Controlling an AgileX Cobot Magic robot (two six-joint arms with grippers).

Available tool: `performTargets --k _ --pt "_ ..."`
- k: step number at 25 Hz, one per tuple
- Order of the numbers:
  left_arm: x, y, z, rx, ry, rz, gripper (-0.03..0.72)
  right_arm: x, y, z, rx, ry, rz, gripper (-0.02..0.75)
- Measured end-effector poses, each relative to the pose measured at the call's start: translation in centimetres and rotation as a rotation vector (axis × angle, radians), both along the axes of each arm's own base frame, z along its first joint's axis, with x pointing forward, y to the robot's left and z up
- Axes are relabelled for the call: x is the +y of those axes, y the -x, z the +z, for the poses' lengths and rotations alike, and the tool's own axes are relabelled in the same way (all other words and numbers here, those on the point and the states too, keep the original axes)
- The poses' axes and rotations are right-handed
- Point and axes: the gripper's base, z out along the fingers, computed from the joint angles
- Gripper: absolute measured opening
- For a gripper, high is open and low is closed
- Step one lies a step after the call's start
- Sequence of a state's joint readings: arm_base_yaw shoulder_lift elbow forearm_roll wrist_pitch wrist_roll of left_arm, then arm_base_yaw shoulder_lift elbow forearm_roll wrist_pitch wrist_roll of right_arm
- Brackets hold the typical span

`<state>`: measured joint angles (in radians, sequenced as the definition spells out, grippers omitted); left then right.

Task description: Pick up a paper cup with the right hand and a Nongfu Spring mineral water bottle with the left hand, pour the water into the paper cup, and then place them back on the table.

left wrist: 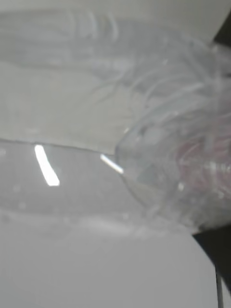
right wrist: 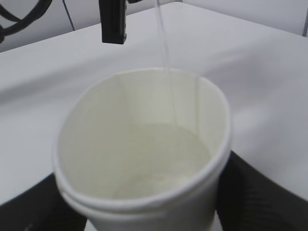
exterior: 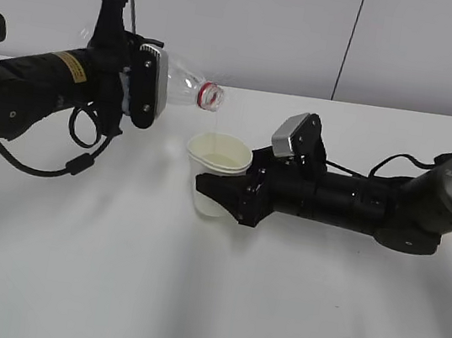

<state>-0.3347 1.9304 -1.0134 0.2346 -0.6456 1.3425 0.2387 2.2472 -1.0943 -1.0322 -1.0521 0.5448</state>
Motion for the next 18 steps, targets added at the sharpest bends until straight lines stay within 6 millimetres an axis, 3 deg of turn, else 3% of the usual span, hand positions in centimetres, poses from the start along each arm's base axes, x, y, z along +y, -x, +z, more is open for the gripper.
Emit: performTargets --k 7,18 --pt "-0.01 0.00 0.01 0.086 0.168 0.040 0.314 -0.18 -0.43 0.21 -0.026 -0.013 -0.048 0.522" --pt "0.80 -0.39 0.11 0.311 0.715 0.248 0.314 -0.35 -0.79 0.38 -0.032 -0.031 -0.094 0.522"
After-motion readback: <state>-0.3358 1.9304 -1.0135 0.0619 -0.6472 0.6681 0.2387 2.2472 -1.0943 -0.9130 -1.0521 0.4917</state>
